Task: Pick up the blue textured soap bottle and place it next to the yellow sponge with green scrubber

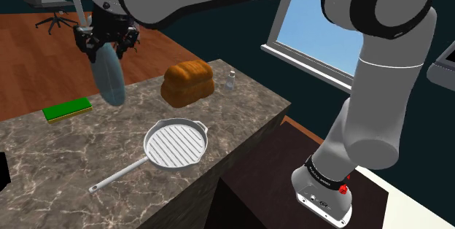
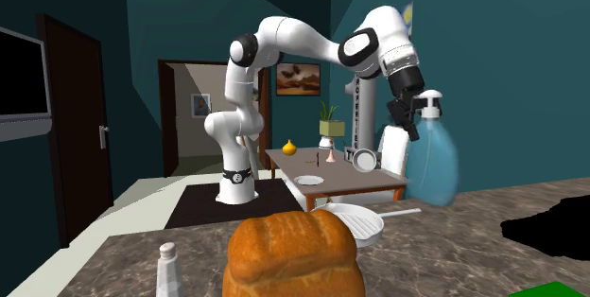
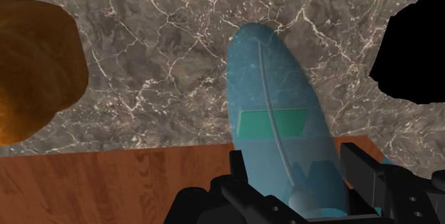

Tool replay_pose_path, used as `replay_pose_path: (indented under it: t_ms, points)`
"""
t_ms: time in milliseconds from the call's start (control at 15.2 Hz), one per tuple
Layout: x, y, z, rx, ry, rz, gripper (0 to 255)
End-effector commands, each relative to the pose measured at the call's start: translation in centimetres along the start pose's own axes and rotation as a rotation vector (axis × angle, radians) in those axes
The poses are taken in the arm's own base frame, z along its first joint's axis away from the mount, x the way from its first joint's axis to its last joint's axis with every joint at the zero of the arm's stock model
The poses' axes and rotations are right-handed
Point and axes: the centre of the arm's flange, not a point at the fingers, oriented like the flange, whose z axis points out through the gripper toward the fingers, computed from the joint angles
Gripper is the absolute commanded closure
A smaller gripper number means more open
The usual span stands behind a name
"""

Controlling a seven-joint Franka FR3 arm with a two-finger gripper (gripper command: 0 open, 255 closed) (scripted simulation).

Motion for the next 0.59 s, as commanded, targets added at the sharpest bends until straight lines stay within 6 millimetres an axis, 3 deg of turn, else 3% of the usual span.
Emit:
replay_pose_path:
  t_ms: [0,462,528]
  points:
    - [0.3,-1.9,1.6,0.000,0.001,0.001,255]
    - [1.7,-9.4,8.1,0.000,0.001,0.001,255]
    - [1.5,-9.3,8.5,0.000,0.001,0.001,255]
